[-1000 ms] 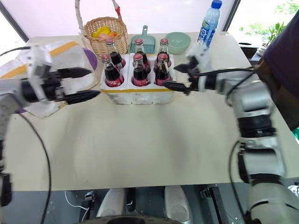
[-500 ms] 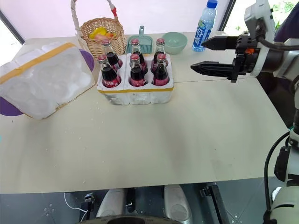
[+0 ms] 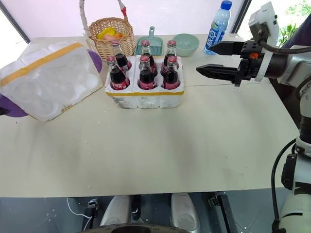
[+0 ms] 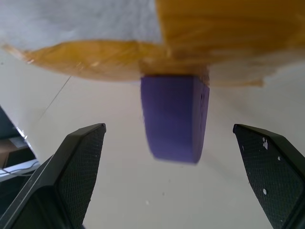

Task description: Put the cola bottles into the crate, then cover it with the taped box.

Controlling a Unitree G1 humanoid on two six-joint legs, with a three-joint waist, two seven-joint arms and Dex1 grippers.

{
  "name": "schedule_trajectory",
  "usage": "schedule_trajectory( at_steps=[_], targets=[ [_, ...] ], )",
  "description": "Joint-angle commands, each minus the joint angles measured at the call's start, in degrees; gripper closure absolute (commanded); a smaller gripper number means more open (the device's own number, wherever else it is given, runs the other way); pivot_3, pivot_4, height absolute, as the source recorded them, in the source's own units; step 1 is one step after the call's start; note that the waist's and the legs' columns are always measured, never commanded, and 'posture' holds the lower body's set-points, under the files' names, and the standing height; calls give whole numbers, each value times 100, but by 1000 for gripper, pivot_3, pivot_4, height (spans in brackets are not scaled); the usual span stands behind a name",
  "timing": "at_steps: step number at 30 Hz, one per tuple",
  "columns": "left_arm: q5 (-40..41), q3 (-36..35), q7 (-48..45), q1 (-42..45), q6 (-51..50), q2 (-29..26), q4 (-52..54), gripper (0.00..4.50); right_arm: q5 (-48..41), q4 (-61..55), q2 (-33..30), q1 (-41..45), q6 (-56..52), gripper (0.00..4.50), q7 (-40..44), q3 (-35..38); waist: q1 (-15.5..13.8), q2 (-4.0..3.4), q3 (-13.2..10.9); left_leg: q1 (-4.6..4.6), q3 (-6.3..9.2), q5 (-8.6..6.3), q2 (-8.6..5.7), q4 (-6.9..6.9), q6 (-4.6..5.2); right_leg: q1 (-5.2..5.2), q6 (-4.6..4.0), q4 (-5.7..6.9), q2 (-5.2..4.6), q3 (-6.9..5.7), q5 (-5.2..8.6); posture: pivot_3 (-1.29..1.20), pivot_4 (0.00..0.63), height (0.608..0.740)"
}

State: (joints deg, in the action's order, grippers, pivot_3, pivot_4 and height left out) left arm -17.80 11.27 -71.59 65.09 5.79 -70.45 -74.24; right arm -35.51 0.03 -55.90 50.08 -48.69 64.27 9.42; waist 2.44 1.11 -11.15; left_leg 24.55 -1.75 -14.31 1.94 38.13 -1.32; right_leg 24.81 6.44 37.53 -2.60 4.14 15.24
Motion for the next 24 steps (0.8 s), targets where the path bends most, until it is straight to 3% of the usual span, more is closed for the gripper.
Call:
schedule_trajectory(
  at_steps=[1, 5, 6, 9, 14, 15, 19, 24],
  targets=[
    [-141, -22, 349, 155, -13, 60, -121, 0, -199, -319, -202, -3, -97, 39, -73, 337, 7, 0, 0, 0, 0, 0, 0, 0, 0, 0, 0, 0, 0, 0, 0, 0, 150, 740],
    [-130, -91, 546, 187, -110, 291, -213, 0, -338, -576, -403, -183, -214, 39, -71, 489, -2, 1, 1, -4, 2, 0, 0, 0, 0, 1, 0, 11, 0, 0, 0, 0, 150, 740],
    [-83, -140, 507, 206, -187, 344, -232, 255, -427, -644, -484, -229, -318, 2, -29, 539, -15, 0, 1, -5, 2, 0, 0, 2, 0, 1, 0, 14, 0, 0, 0, 0, 150, 740],
    [-22, -229, 219, 235, -328, 436, -246, 1317, -666, -795, -681, -359, -498, 0, 97, 676, -42, 1, 1, -5, 3, 0, -2, 8, 0, 0, 0, 22, -1, 0, 0, 0, 150, 740],
    [-17, -230, -306, 296, -598, 501, -222, 3930, -635, -946, -779, -551, -378, 0, -66, 738, -56, 1, 3, -8, 3, 0, -4, 10, 0, -3, 0, 23, -2, 0, 0, 0, 150, 740],
    [-48, -198, -409, 300, -634, 492, -211, 4149, -622, -960, -771, -569, -358, 0, -120, 749, -59, 1, 3, -9, 4, 0, -4, 10, 0, -3, -1, 25, -2, -1, 0, 0, 150, 740],
    [11, -224, -896, 296, -570, 423, -100, 4161, -645, -965, -784, -667, -318, 0, -242, 815, -69, 1, 3, -9, 4, 1, -6, 11, 0, -3, 0, 28, -3, 0, 1, 0, 150, 740],
    [425, -654, -640, 339, -186, 368, 113, 4161, -888, -979, -938, -900, -593, 0, -159, 1020, -131, 5, 1, -5, 4, 1, -5, 11, 0, 0, 0, 27, -3, 0, 1, 0, 150, 740]
  ],
)
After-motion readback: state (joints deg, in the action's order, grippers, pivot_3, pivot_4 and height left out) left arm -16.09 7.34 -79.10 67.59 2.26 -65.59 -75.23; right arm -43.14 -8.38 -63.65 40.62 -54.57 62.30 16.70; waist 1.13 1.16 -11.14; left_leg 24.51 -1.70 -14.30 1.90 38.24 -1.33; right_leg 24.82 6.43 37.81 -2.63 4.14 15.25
